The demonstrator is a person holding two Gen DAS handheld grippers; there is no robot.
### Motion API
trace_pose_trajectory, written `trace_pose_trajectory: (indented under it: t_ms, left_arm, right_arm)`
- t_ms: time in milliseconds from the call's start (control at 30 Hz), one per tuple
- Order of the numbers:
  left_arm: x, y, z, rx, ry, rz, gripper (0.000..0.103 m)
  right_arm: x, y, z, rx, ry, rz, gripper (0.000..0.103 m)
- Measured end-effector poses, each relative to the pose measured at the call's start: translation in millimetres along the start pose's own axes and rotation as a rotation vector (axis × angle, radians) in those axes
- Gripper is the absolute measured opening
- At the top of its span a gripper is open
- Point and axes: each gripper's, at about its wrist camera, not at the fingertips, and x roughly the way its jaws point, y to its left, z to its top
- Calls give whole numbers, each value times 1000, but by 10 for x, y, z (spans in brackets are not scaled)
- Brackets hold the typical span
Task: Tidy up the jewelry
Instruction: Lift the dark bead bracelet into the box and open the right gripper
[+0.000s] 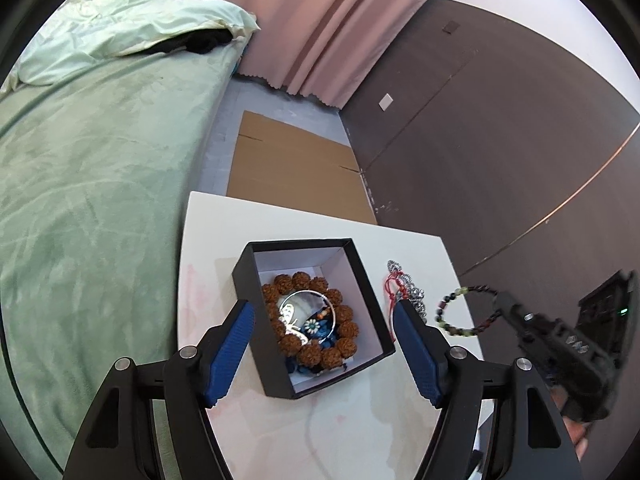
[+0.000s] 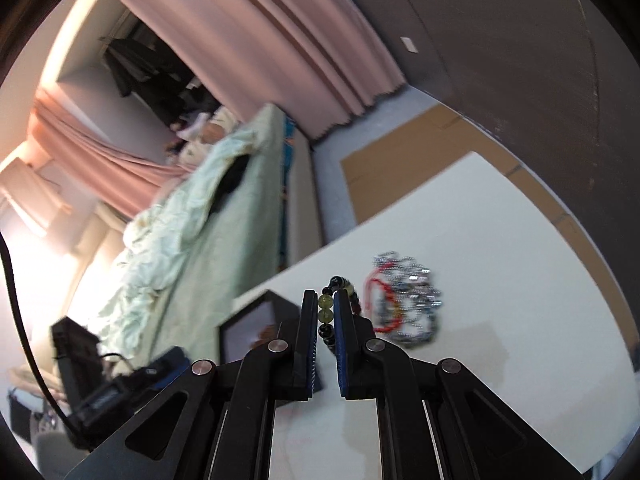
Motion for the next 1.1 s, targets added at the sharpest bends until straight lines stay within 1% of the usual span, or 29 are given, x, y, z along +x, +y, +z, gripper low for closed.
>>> trace_pose_trajectory:
  t_ms: [133, 333, 467, 533, 567, 600, 633, 667, 700, 733, 767, 900, 1100]
  left_arm:
    - [-48, -7, -57, 27, -14, 21, 73]
    - [-104, 41, -76, 44, -26, 43, 73]
    - [-106, 166, -36, -5, -23, 55, 73]
    - [-102, 247, -5, -42, -23, 56, 75]
    - [-104, 279, 9, -57, -26, 56, 78]
    - [-109, 295, 20, -67, -32, 52, 80]
    - [-119, 306, 33, -79, -44, 44, 82]
    - [-125, 303, 40, -84, -52, 38, 86]
    - [-133, 292, 49, -86, -61, 31, 91]
    - [-140, 272, 53, -86, -68, 26, 92]
    - [-146, 256, 59, -84, -75, 22, 94]
    - [-146, 172, 79, -80, -88, -4, 94]
    - [-62, -10, 66, -37, -76, -16, 94]
  right_arm:
    - [-38, 230, -48, -16, -24, 85, 9]
    - [74, 467, -127, -21, -19, 167, 9]
    - [216, 593, -202, -20, 0, 217, 9]
    - [292, 642, -234, -13, 8, 243, 9]
    - [344, 661, -250, -6, 19, 266, 10]
    - [380, 667, -262, -2, 31, 271, 10]
    - [444, 683, -276, 4, 58, 270, 13]
    - [518, 683, -291, 12, 93, 272, 30]
    - [560, 674, -305, 19, 111, 269, 44]
    - [580, 648, -314, 30, 118, 250, 68]
    - [555, 604, -317, 40, 102, 223, 74]
    - [418, 461, -249, 46, 67, 184, 74]
    - [140, 233, -128, 57, 11, 129, 74]
